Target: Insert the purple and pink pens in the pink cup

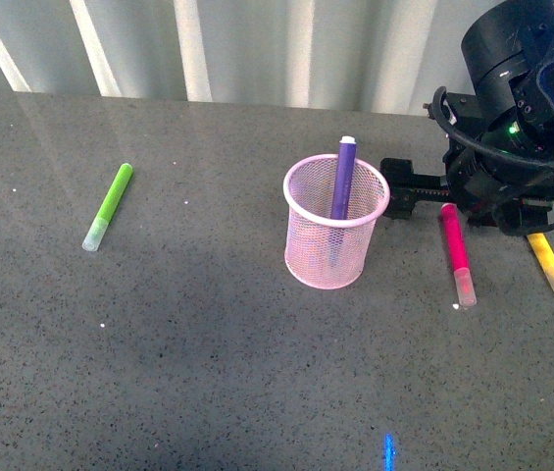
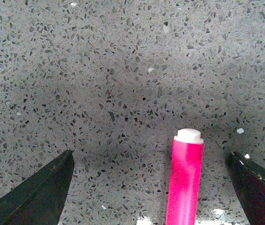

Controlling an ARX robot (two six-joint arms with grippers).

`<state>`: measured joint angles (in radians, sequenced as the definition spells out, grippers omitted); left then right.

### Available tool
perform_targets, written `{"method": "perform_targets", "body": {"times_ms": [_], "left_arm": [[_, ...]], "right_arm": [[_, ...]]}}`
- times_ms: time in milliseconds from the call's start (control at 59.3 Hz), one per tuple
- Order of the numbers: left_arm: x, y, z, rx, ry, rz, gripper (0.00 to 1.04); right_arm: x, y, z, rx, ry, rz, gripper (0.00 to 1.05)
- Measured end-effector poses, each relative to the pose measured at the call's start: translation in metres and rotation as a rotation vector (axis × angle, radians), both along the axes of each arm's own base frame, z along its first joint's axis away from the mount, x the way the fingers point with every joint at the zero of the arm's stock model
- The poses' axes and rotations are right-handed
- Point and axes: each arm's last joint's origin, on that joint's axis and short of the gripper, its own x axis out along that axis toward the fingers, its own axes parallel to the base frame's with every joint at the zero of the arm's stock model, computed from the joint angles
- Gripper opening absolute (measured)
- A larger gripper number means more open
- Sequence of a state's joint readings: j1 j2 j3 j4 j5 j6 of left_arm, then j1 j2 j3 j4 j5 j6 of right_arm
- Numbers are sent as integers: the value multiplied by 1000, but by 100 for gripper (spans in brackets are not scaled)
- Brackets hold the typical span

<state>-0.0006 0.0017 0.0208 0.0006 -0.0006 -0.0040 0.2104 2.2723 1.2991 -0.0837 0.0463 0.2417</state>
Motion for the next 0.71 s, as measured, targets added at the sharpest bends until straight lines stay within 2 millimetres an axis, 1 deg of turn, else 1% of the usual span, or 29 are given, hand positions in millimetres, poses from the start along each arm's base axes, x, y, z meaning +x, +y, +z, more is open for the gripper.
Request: {"method": "perform_targets", "body": {"times_ms": [17,101,236,287,320,421,455,472,573,607,708], "left_arm": [[0,0,0,0,0,0,98],[0,0,0,0,0,0,98],[0,0,0,0,0,0,98],[0,0,0,0,0,0,98],[0,0,0,0,0,0,98],[0,0,0,0,0,0,98],[0,0,0,0,0,0,98],[0,0,0,0,0,0,98],[0,0,0,0,0,0,98],[0,0,0,0,0,0,98],[0,0,0,0,0,0,98]], "right_arm": [[0,0,0,0,-1,-1,98],[1,-1,-2,-17,-6,-12,84],[3,-2,-3,-22,-15,-19,66],[4,-3,-3,-21,-18,-22,56],[4,-3,-3,-21,-19,-24,52],[6,-5,-3,-16,-21,-34,36],[6,-6,-3,-15,-22,-37,33],[6,-6,-3,-14,-21,-38,29],[7,-9,-3,-3,-22,-47,16],[7,-9,-3,-2,-25,-50,13],[8,-11,-2,-1,-29,-63,12]]}}
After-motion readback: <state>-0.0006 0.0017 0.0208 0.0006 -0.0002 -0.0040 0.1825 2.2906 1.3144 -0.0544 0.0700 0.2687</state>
